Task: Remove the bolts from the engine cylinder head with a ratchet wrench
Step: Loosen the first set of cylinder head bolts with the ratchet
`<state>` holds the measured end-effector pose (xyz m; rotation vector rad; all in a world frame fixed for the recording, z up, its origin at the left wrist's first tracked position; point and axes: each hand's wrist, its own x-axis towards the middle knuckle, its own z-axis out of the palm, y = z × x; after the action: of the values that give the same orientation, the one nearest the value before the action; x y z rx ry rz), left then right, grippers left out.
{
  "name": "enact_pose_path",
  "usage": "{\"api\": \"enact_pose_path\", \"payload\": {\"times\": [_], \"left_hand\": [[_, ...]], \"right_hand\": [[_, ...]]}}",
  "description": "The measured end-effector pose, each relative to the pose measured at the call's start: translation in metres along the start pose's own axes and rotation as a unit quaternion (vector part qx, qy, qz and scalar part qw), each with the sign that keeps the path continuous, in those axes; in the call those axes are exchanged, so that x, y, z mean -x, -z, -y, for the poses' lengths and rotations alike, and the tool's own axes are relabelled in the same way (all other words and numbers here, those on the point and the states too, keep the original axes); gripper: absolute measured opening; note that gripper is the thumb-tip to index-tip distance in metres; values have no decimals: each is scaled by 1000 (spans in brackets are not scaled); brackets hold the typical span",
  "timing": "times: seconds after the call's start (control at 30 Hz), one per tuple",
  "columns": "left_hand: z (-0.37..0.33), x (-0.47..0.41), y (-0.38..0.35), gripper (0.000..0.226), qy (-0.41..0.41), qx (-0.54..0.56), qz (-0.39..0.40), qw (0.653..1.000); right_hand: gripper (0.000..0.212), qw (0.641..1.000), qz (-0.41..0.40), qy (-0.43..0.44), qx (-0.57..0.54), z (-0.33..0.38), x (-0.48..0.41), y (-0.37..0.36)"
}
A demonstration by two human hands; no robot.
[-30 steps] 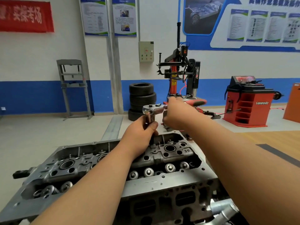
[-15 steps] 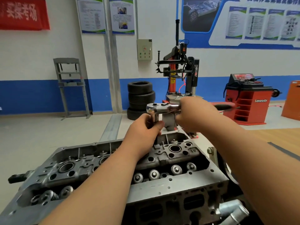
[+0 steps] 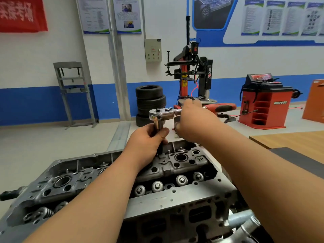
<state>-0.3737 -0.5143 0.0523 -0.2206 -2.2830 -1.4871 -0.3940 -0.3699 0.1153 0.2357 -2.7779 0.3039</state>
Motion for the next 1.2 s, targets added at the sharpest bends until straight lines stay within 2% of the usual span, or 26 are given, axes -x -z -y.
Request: {"api": "enact_pose_path", "payload": {"times": [0.1,0.17,0.23,0.37,0.43,0.57,0.7,0.83,0.93,1.0,1.07,1.13,1.2], "left_hand": [[1,0,-1,15,-2,-3,1,1000],[2,1,0,15,-6,2,7,1000],[2,3,1,15,-10,5,6,1000],[-1,3,-1,15,-9,-11,-9,1000],[-1,2,-1,13,-6,-20,-17,1000],[2,1,0,10,5,-9,-26,1000],[4,-1,2,8,4,-12,-12,1000],[2,-1,1,14,0,-24,2,1000],[1,0,-1,17,9,-17,3,1000],[1,1,-1,17,11,-2,6,1000],[1,4,0,15,7,7,6,1000],[0,5,0,13,5,12,1,1000],[0,6,0,13,3,16,0,1000]], "right_hand": [[65,996,-54,46,60,-12,55,-1],[79,991,-64,103,50,-11,89,0],[84,990,-61,122,34,-5,100,3],[56,994,-69,73,33,-4,65,6],[46,998,-46,51,7,-11,34,5],[50,993,24,78,-91,-4,-22,-5],[51,990,47,72,-114,16,-46,-17],[54,997,35,35,-65,11,-23,-9],[58,998,-4,-5,57,3,25,3],[70,993,-35,17,111,2,66,5],[82,987,-51,76,132,8,102,6],[75,985,-60,102,126,13,109,8],[48,991,-49,76,97,9,92,18]]}}
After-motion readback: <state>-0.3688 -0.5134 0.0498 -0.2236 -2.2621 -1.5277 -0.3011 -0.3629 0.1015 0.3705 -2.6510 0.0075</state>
